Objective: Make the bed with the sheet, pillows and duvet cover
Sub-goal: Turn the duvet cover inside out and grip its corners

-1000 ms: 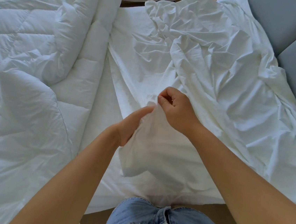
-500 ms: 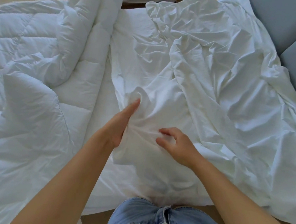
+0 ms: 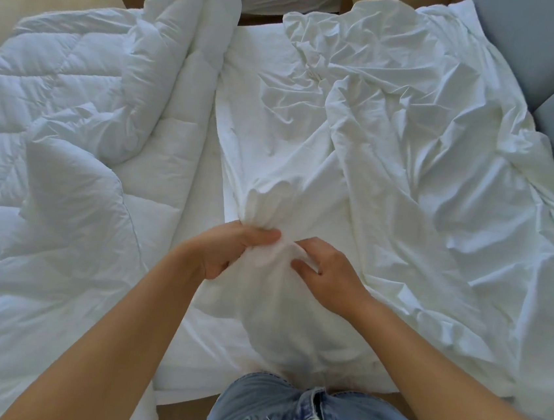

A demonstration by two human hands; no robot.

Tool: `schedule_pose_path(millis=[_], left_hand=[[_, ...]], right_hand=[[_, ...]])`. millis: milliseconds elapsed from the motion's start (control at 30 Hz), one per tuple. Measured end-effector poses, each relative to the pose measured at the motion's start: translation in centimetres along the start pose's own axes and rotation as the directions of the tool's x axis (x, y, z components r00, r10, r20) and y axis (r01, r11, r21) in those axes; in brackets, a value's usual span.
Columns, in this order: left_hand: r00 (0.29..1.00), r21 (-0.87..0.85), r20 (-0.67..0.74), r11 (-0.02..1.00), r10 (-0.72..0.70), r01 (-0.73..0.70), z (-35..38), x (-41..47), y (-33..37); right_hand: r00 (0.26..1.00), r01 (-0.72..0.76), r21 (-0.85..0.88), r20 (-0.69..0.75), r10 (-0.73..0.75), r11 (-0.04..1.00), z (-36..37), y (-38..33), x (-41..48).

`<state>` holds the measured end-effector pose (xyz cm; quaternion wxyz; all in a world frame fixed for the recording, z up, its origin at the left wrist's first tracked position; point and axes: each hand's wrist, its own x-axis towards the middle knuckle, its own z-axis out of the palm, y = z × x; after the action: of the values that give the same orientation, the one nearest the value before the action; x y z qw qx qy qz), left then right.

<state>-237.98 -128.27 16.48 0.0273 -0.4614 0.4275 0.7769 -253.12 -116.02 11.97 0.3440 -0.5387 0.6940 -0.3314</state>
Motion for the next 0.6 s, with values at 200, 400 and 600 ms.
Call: schedule_pose_path(millis=[200,400,600], left_hand=[[0.971,-0.177,0.133,0.968,0.2,-0.176,1.3,0.1,-0.5],[0.917,0.092,0.189,0.923,0.352,-0.373,2.5,0.5,0.2],[0.983,0.485,0.147,0.874,-0.109,0.024,-1.6,-0.9,-0.1]], right_hand=[[0.965,0.143,-0.034,-0.218,-0.146,0.989,-3.2,-3.5,1.5],[0.955,0.229,0.011,-0.194,-0.223,0.973,-3.9,-7.5,3.7],[0.988,0.077,0.054,-0.136,-0.07,0.996,-2.5,-4.4,1.7]])
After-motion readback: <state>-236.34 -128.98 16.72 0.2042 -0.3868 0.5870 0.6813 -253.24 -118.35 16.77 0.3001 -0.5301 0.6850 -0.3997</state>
